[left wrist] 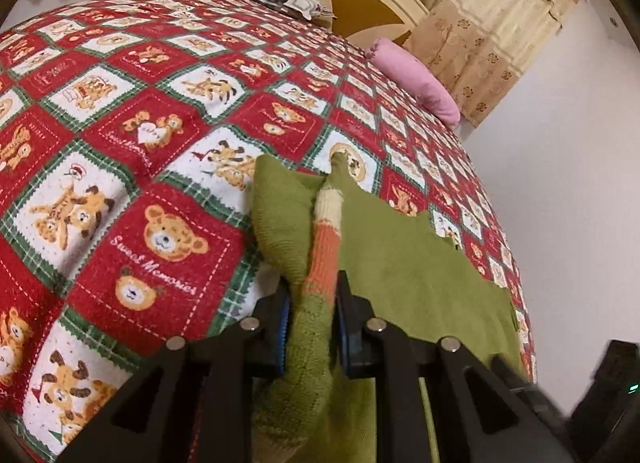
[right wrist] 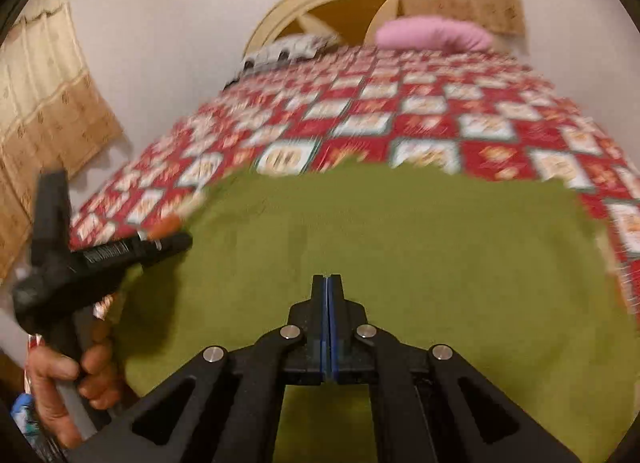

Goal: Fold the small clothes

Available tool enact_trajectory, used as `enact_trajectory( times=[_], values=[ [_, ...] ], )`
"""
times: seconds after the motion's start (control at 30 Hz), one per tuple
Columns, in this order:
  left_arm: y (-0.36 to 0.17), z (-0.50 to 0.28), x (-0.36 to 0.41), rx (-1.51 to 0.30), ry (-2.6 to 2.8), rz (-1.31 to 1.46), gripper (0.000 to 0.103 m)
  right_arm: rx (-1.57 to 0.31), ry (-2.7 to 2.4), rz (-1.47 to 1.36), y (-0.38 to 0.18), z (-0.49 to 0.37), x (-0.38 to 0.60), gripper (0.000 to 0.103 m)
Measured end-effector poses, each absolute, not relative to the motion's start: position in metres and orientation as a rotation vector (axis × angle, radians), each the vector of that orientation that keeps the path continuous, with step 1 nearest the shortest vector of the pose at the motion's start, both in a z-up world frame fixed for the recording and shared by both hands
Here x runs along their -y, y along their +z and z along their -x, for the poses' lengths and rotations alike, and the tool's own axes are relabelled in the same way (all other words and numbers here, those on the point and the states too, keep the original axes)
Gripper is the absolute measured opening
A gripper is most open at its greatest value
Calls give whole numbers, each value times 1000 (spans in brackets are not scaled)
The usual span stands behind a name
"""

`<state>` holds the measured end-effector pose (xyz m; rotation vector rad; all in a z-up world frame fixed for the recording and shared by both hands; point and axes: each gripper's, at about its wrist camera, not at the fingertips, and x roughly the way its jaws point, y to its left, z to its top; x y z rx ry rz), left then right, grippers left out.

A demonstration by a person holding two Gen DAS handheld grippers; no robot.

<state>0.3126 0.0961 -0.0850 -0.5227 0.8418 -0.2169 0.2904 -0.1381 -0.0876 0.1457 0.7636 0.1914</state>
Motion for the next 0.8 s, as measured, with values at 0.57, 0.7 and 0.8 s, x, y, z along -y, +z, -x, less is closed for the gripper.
enact_trajectory(
  times=[0.57, 0.7, 0.8],
  values=[
    [-39, -283, 16, -720, -366, 140, 17, -696, 169, -436, -101, -275, 195, 1],
    [-64, -287, 46, -787, -373, 86, 17, -727, 200, -592, -122, -277, 219, 1],
    [-74, -282, 55, -780, -353, 56, 17, -724, 213, -622, -125, -280, 222, 1]
  ],
)
